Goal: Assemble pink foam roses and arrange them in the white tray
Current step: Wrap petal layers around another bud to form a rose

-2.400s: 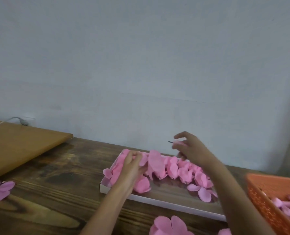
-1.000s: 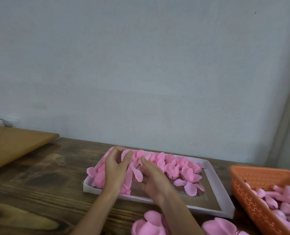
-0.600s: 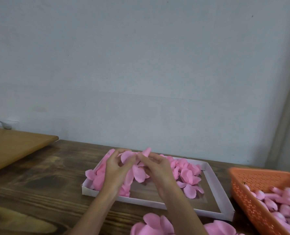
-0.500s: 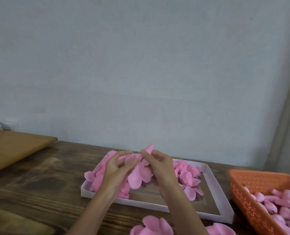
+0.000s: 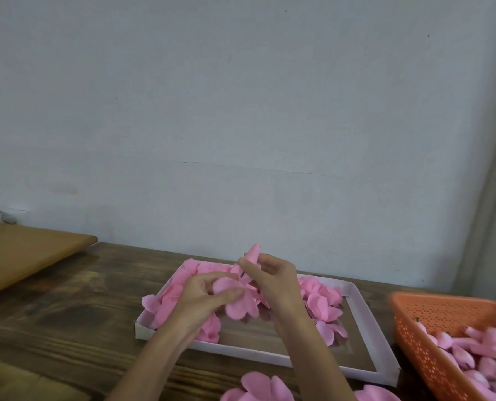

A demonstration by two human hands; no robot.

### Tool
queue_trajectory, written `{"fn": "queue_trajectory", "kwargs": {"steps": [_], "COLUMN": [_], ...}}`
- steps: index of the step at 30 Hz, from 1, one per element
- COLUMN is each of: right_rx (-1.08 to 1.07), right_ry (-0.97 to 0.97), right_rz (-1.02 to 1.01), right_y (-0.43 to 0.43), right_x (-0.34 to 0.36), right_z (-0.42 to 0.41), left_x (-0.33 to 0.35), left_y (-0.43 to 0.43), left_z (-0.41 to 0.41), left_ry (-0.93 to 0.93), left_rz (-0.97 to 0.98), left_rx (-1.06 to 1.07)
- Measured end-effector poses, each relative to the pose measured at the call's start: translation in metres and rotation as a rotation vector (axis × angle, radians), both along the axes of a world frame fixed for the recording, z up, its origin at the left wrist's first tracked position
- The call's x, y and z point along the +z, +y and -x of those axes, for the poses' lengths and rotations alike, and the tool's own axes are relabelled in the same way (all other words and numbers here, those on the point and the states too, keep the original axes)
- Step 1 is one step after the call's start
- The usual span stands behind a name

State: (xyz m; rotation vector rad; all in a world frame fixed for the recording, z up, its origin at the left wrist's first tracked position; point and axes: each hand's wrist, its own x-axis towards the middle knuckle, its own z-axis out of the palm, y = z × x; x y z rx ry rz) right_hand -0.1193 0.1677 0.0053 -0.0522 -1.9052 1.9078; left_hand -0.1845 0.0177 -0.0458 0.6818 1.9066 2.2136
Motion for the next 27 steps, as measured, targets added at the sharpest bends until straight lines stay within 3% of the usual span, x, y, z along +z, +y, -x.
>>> {"fn": "queue_trajectory", "kwargs": {"steps": [7,12,18,27], "right_rx": [-0.120,0.059,0.068,0.049], "right_ry": [0.107,0.080,0.097,0.049], "right_rz": [-0.100,-0.088,-0.352,-0.555], "right_y": [0.006,0.008,0.013,0.018], "right_x": [0.004,0.012,0.013,0.013], "right_z": [0.005,0.000,-0.002,-0.003], "left_x": [0.000,-0.002,-0.002,0.000], "left_y": [0.001,-0.001,-0.002,-0.001], "left_z": [0.004,0.010,0.012,0.009], "left_ry": [-0.001,-0.066,0.014,0.004], "left_rz": [-0.057,-0.195,-0.152,-0.231], "left_rx": [0.123,0.117,0.230,0.265]}}
